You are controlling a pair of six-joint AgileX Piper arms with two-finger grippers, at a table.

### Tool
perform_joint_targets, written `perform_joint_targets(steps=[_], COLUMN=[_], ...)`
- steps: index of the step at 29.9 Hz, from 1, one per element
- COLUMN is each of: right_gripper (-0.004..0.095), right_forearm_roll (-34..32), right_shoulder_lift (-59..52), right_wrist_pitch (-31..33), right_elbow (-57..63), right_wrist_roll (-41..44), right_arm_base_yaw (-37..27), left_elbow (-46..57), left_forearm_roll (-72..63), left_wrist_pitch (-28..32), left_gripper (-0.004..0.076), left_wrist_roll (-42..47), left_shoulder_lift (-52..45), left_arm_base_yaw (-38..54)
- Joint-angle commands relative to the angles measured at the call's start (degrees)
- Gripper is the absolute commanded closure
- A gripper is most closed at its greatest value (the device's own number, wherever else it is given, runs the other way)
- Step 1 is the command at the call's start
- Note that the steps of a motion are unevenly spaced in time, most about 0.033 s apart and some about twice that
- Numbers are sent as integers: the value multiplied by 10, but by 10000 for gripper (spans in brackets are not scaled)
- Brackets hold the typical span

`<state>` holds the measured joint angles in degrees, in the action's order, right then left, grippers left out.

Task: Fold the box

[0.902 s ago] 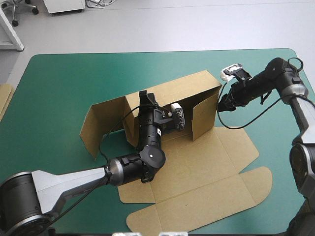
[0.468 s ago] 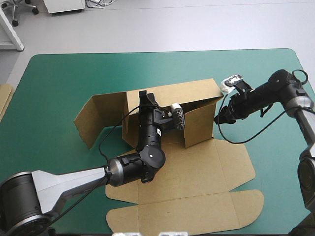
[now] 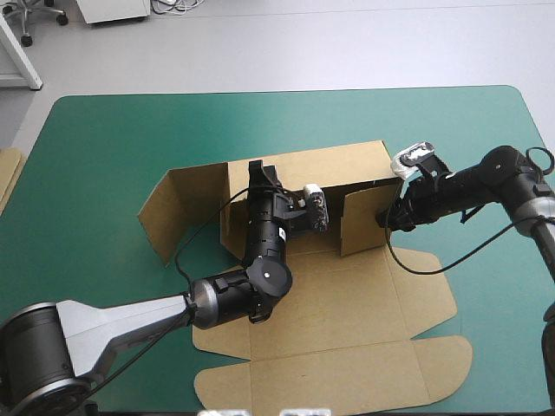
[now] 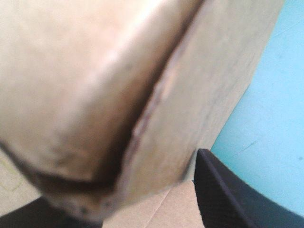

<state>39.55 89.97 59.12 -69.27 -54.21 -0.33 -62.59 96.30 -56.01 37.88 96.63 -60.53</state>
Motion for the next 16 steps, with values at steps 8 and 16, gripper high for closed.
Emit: perform_joint_targets(steps=[8, 16], right_gripper=[354, 356], right_forearm_roll=[38, 47], right_shoulder_lift=[-26, -34], right_wrist_pitch=[-22, -29], right_elbow=[-12, -12], right_wrist_roll=[-6, -4], right_arm_base_yaw=[3, 20], left_elbow=[-14, -14], left_forearm_roll=[51, 51], left_wrist_pitch=[-20, -20], left_gripper=[734, 734], left_wrist_roll=[10, 10], left_shoulder_lift=[-24, -24], left_arm_base_yaw=[-2, -2])
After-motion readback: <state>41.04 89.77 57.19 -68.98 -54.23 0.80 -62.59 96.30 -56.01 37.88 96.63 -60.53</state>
